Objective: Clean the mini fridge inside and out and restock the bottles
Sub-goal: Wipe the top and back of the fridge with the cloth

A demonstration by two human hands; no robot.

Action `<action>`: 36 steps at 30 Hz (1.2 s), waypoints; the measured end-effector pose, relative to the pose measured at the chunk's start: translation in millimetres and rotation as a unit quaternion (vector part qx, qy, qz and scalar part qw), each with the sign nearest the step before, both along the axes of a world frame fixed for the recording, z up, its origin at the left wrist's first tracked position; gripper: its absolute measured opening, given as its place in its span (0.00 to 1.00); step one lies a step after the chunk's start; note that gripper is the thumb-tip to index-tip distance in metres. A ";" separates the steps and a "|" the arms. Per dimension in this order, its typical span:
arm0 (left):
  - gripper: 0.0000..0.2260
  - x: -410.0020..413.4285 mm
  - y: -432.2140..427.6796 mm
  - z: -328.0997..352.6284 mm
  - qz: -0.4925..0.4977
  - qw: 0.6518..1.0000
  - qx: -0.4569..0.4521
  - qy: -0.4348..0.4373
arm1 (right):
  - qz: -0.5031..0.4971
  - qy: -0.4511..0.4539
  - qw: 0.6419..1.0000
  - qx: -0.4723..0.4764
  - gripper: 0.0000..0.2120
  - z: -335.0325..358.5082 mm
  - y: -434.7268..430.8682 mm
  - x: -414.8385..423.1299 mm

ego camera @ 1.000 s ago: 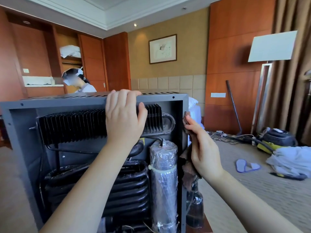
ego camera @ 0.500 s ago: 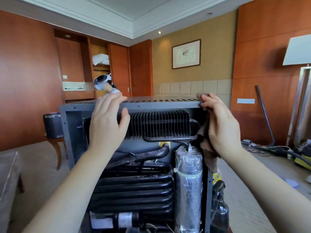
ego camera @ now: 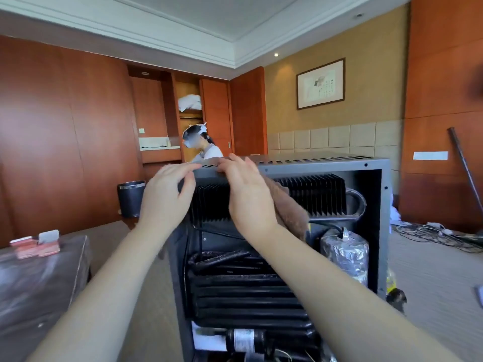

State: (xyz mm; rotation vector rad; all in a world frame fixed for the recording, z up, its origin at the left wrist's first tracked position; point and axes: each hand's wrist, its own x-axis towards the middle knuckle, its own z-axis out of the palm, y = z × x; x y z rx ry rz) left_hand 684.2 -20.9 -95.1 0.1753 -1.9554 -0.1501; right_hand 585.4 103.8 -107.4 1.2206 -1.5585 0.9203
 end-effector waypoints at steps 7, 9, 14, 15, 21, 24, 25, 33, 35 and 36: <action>0.15 42.3 -35.4 18.2 0.019 0.994 -0.033 -0.104 | 0.103 -0.055 0.992 -0.048 0.16 3.4 7.9 16.1; 0.16 45.3 -41.2 16.0 0.018 0.993 -0.003 -0.116 | 0.121 -0.066 0.989 -0.050 0.18 -4.6 2.0 22.8; 0.20 46.3 -47.3 18.3 0.000 0.994 0.023 -0.111 | 0.110 -0.025 0.993 0.038 0.14 -33.8 -33.1 24.2; 0.21 47.7 -49.8 20.3 -0.006 0.993 0.026 -0.117 | 0.120 -0.023 0.992 0.036 0.14 -35.6 -41.1 26.1; 0.18 45.5 -54.3 28.8 0.005 0.991 0.013 -0.132 | 0.101 -0.013 0.995 0.002 0.10 -52.5 -93.5 33.0; 0.13 42.8 -48.3 25.8 0.011 0.994 0.016 -0.103 | 0.076 -0.012 0.997 0.015 0.10 -79.2 -101.8 33.8; 0.13 43.6 -47.4 24.2 0.009 0.994 0.018 -0.105 | 0.080 -0.008 0.997 0.022 0.09 -85.2 -98.2 35.9; 0.17 7.1 2.4 44.3 0.192 0.974 -0.091 -0.074 | 0.032 0.060 0.990 -0.121 0.10 -4.1 21.8 3.3; 0.18 -21.3 35.4 45.5 0.140 0.984 -0.091 -0.063 | -0.034 0.034 0.988 -0.148 0.10 17.4 55.4 -19.8; 0.17 -37.9 50.6 43.3 0.105 0.988 -0.094 -0.061 | -0.072 0.012 0.986 -0.150 0.11 24.3 71.6 -33.0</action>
